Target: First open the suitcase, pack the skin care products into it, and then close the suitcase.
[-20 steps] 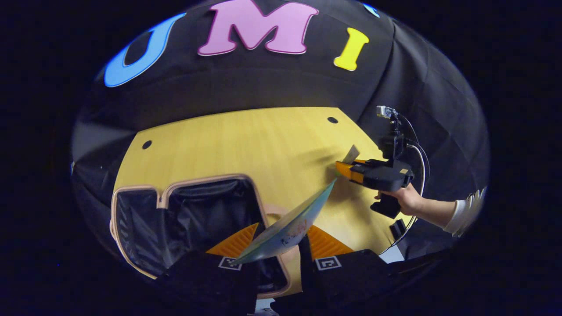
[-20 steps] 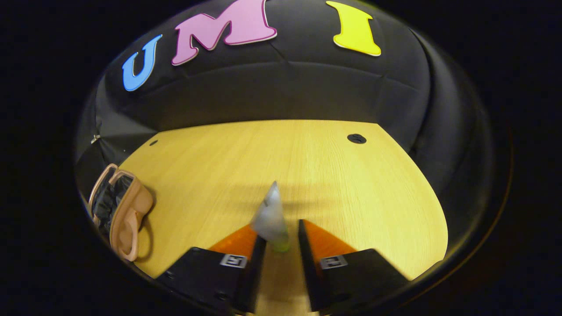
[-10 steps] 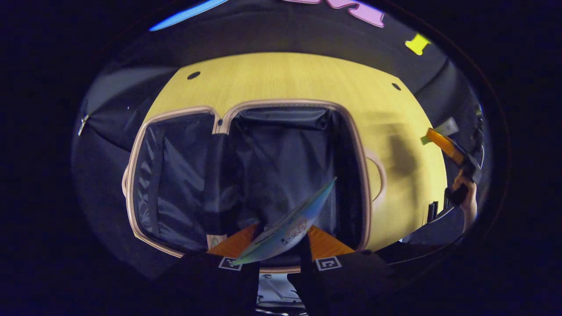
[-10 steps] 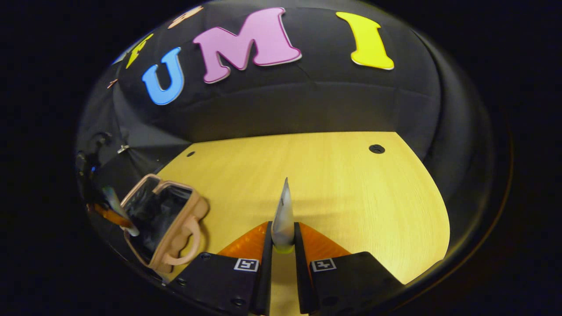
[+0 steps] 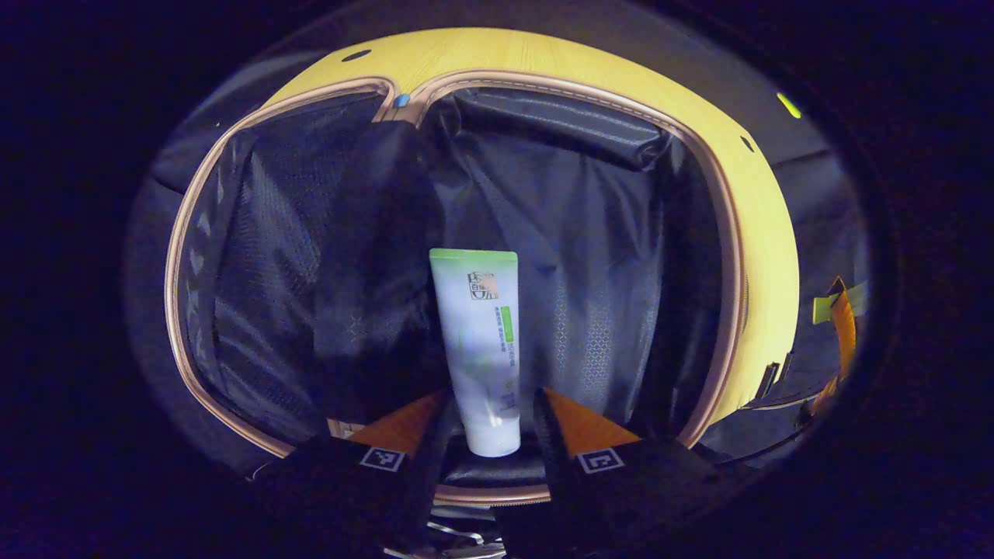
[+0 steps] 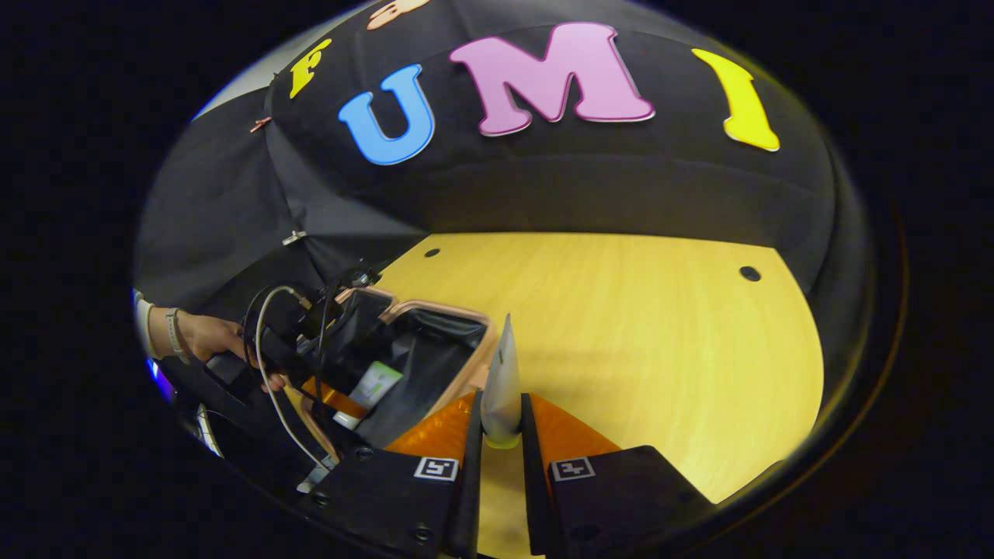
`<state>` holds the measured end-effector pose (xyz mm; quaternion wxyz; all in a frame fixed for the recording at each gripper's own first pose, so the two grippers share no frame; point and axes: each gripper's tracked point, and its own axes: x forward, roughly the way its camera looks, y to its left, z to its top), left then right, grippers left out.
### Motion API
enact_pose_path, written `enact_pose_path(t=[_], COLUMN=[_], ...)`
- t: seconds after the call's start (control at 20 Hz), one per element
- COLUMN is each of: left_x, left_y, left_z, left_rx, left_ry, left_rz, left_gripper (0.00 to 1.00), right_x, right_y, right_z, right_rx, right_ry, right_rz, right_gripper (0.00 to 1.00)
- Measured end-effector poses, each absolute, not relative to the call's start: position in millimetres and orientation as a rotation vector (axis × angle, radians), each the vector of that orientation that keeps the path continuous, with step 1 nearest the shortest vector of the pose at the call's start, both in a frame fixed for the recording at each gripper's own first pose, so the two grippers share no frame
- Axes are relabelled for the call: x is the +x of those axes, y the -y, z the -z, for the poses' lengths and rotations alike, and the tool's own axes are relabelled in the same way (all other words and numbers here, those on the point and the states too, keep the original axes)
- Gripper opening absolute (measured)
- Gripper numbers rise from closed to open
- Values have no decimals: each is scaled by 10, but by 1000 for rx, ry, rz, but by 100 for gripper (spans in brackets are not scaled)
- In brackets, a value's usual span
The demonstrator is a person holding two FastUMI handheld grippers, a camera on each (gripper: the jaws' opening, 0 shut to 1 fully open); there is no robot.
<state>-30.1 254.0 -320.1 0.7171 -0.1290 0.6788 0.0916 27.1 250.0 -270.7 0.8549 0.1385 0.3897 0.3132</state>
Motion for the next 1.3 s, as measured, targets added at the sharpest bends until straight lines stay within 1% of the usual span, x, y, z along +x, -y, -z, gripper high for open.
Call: enact_pose_path(t=[0.05,0.1,0.15,0.2,0.25,0.35,0.45,0.5,0.6,0.7,0.8,0.85,0.95,1.0,1.1,1.2,1.3], left_x=[-241,-178,-134,-92,-71,-142,-290,-391,-596,-742,-874,-923,-903,-860,-748,-685,-589], left_y=[-2566,-2616,-2665,-2727,-2823,-3147,-3598,-3834,-4334,-4761,-5150,-5340,-5646,-5758,-5959,-6125,-6198], left_z=[3095,2973,2823,2668,2518,2296,2135,2110,2105,2110,2203,2245,2333,2353,2355,2439,2525], left_rx=[-264,-240,-221,-208,-201,-180,-148,-135,-139,-170,-208,-222,-244,-262,-301,-336,-420], left_ry=[-1440,-1367,-1299,-1232,-1179,-1092,-1045,-1030,-1032,-1032,-1027,-1026,-1002,-992,-972,-967,-946], left_rz=[-192,-178,-164,-155,-147,-163,-210,-244,-324,-401,-474,-508,-560,-572,-569,-593,-619], left_gripper=[72,66,72,69,69,70,71,72,72,75,76,76,76,76,76,77,76], right_x=[187,116,27,-43,-126,-290,-405,-492,-655,-622,-592,-589,-623,-592,-461,-332,-238], right_y=[-2701,-2893,-3086,-3274,-3449,-3745,-3994,-4011,-4104,-4071,-4121,-4138,-4289,-4297,-4251,-4274,-4195], right_z=[2692,2673,2675,2707,2792,3053,3321,3507,3739,3835,3781,3716,3493,3387,3164,2885,2724], right_rx=[314,333,340,333,328,338,323,278,243,202,229,254,335,333,346,404,441], right_ry=[-852,-881,-907,-945,-998,-1157,-1271,-1357,-1485,-1517,-1514,-1506,-1486,-1444,-1344,-1261,-1216], right_rz=[-685,-712,-738,-759,-771,-750,-713,-680,-626,-563,-545,-549,-611,-629,-663,-665,-654], right_gripper=[28,29,28,28,28,29,29,29,29,29,30,34,64,80,96,96,96])
